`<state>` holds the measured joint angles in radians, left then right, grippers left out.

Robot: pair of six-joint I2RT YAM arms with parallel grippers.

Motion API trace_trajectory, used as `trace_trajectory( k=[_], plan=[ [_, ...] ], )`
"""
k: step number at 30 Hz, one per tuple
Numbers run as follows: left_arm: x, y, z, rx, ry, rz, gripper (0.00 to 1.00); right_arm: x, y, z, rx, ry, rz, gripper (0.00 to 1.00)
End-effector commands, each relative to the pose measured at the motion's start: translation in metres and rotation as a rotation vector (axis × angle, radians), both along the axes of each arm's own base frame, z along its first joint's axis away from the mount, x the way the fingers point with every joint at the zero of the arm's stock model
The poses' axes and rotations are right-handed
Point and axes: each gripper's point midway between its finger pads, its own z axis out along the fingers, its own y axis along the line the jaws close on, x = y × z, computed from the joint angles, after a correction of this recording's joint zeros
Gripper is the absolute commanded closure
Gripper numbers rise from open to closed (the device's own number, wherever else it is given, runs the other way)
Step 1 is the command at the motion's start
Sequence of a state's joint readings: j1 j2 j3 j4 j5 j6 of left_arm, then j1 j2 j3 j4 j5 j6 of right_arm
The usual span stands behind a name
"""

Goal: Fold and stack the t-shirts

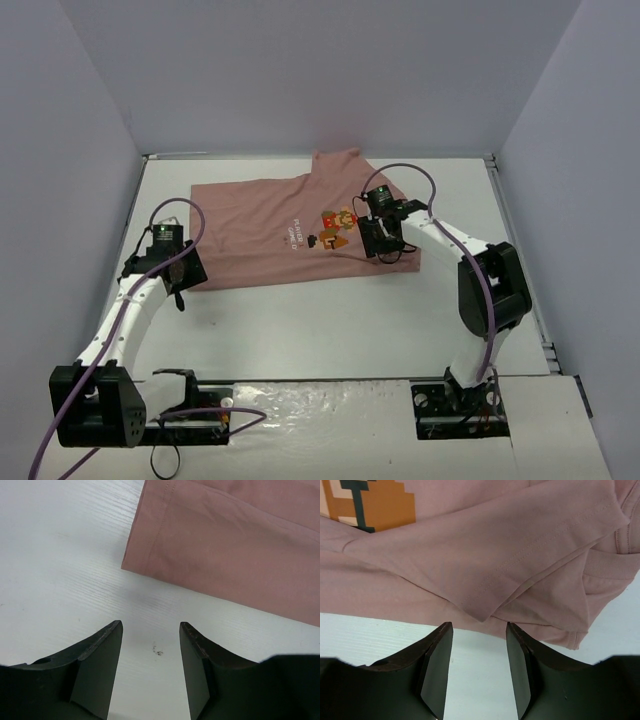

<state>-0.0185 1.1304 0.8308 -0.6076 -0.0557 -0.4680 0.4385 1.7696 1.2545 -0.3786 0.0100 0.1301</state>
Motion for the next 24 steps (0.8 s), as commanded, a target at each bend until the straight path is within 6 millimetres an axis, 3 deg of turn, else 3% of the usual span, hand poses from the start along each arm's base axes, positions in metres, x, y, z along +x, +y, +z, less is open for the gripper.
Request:
trace_trajectory(
  k=[1, 7, 14, 20, 24],
  plan=[
    [0.007, 0.003, 0.004, 0.025, -0.025, -0.014, 0.54, 0.002, -0.002, -0.006, -0.029, 0.006, 0.009, 0.56],
    [0.009, 0.001, 0.000, 0.014, -0.022, -0.017, 0.54, -0.002, 0.004, -0.020, -0.044, 0.039, 0.030, 0.57],
    [0.012, -0.002, -0.002, 0.003, -0.021, -0.019, 0.54, 0.005, 0.001, -0.027, -0.073, 0.040, -0.006, 0.66],
    [0.012, -0.002, -0.002, 0.003, -0.020, -0.021, 0.54, 0.012, -0.001, -0.023, -0.089, 0.016, -0.014, 0.85],
    [0.012, -0.002, -0.003, 0.002, -0.018, -0.022, 0.54, 0.020, 0.003, -0.010, -0.074, -0.018, -0.014, 0.94]
  ],
)
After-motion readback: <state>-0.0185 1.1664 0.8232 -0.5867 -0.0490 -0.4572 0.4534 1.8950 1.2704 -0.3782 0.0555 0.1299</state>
